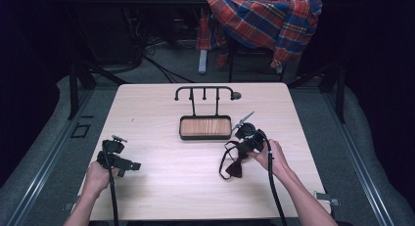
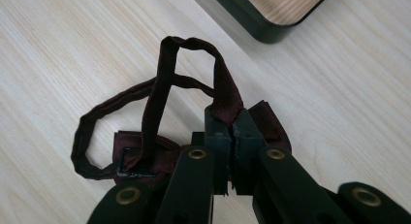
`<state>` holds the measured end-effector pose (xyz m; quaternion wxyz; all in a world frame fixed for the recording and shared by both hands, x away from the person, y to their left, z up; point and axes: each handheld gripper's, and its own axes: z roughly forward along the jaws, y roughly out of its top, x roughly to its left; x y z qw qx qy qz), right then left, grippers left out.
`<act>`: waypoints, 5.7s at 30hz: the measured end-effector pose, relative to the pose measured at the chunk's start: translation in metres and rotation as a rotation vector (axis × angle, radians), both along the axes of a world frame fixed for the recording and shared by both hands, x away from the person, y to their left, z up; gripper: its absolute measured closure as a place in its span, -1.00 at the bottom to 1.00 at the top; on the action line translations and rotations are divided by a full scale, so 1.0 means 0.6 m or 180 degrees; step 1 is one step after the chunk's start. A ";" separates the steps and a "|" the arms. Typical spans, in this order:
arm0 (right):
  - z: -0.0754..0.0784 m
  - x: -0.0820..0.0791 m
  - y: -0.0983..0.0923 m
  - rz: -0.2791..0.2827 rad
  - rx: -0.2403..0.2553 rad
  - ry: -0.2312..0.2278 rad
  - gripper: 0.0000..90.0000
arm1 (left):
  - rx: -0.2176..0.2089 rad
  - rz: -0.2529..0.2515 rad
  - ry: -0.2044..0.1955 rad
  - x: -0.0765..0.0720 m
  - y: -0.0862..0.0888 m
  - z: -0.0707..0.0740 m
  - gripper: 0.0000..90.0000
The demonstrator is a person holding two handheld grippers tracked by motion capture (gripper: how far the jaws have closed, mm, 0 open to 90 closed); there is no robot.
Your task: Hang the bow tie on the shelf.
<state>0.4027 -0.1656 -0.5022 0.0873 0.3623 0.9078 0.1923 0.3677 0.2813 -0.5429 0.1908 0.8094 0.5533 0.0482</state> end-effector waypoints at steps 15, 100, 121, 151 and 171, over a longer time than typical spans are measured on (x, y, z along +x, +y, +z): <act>0.073 -0.015 -0.009 -0.0050 0.0358 -0.0430 0.97 | 0.0049 0.0002 -0.0026 -0.001 -0.004 0.002 -1.00; 0.163 0.117 -0.016 -0.0554 0.0584 -0.0869 0.98 | 0.0006 -0.0055 0.0037 0.000 -0.006 -0.003 -1.00; 0.155 0.133 -0.012 -0.0646 0.0601 -0.0844 0.98 | 0.0005 -0.0059 0.0042 0.000 -0.005 -0.003 -1.00; 0.123 0.155 -0.007 -0.0771 0.0656 -0.0699 0.97 | -0.0006 -0.0083 0.0056 0.000 -0.006 -0.003 -1.00; 0.113 0.156 -0.004 -0.0749 0.0734 -0.0640 0.89 | 0.0000 -0.0088 0.0069 0.001 -0.006 -0.003 -1.00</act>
